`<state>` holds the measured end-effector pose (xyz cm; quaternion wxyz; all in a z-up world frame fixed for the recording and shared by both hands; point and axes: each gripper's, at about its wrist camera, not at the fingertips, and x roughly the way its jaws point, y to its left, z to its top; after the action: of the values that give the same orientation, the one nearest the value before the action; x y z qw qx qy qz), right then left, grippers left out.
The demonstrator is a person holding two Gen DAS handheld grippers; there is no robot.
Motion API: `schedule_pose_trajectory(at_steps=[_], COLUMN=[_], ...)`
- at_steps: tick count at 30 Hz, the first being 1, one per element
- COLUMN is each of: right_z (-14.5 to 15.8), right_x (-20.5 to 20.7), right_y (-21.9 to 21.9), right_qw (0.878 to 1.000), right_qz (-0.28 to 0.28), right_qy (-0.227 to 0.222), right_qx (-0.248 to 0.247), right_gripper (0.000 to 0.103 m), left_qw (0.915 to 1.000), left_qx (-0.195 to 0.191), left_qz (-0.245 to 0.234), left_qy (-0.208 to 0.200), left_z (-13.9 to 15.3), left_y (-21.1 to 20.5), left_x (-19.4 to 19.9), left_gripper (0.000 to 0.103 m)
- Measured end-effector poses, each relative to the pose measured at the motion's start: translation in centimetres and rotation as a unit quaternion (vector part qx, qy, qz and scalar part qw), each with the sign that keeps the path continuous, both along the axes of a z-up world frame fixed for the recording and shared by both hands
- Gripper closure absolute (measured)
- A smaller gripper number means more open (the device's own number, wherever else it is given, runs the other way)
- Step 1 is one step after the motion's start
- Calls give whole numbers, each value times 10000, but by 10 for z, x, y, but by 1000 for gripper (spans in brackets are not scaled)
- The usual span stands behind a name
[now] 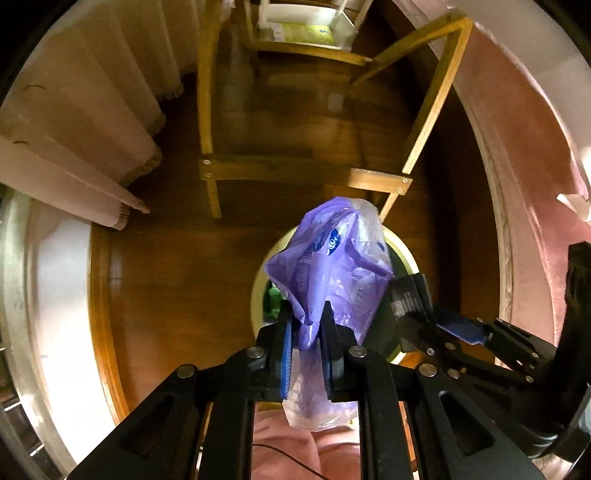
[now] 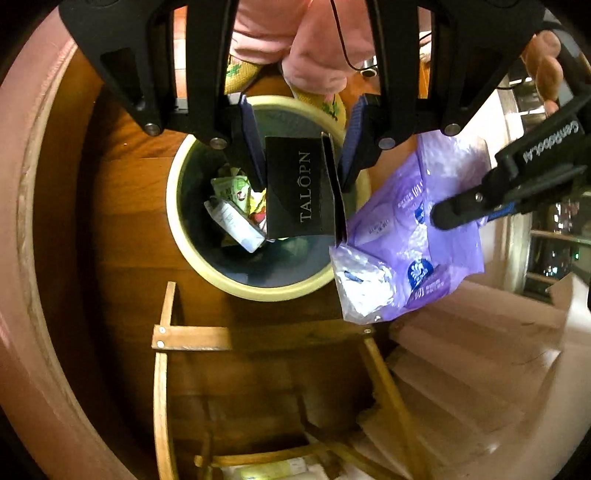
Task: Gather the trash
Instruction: 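Open both tools to drop the packet and purple bag into the bin, then move both tools back up toward the snack box and plastic bottle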
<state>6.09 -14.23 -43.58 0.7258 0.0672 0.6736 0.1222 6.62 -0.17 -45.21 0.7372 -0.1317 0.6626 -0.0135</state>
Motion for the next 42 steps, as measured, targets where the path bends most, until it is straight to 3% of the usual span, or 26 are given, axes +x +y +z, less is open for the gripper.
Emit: schedule_pose_trajectory(at_steps=[5, 7, 9, 10, 12, 16, 19, 26, 33, 42], right_z=[-34, -41, -45, -47, -46, -45, -28, 49, 157, 302], right_x=[3, 4, 5, 5, 5, 6, 5, -2, -7, -6], right_y=[-19, -25, -29, -30, -30, -26, -21, -11, -6, 11], right_qw=[9997, 9995, 9994, 9994, 9995, 9994, 9994, 9997, 9996, 9982], right_qz=[-165, -204, -225, -223, -215, -234, -255, -224, -280, -150], right_qy=[192, 250, 249, 251, 231, 214, 188, 51, -84, -560], right_qx=[-50, -44, -49, -54, -94, -121, -114, -109, 9, 166], right_gripper=[65, 63, 61, 59, 51, 48, 48, 45, 45, 45], left_qw=[9994, 9992, 9991, 9991, 9992, 9993, 9993, 9987, 9934, 9720], left_qx=[-17, -3, -71, -65, -26, 83, 159, 249, 295, 370], left_qz=[-348, -410, -420, -410, -410, -364, -313, -184, -304, -349], left_qy=[16, 29, 46, 33, 26, -32, -159, -393, -1063, -2296], left_z=[-33, -38, -40, -38, -37, -25, -7, 68, 199, 370], left_y=[-21, -28, -31, -31, -30, -25, -15, 6, 20, 46], left_x=[4, 4, 4, 4, 3, 2, 0, -10, -18, -16], left_gripper=[85, 74, 53, 48, 27, 27, 27, 27, 26, 23])
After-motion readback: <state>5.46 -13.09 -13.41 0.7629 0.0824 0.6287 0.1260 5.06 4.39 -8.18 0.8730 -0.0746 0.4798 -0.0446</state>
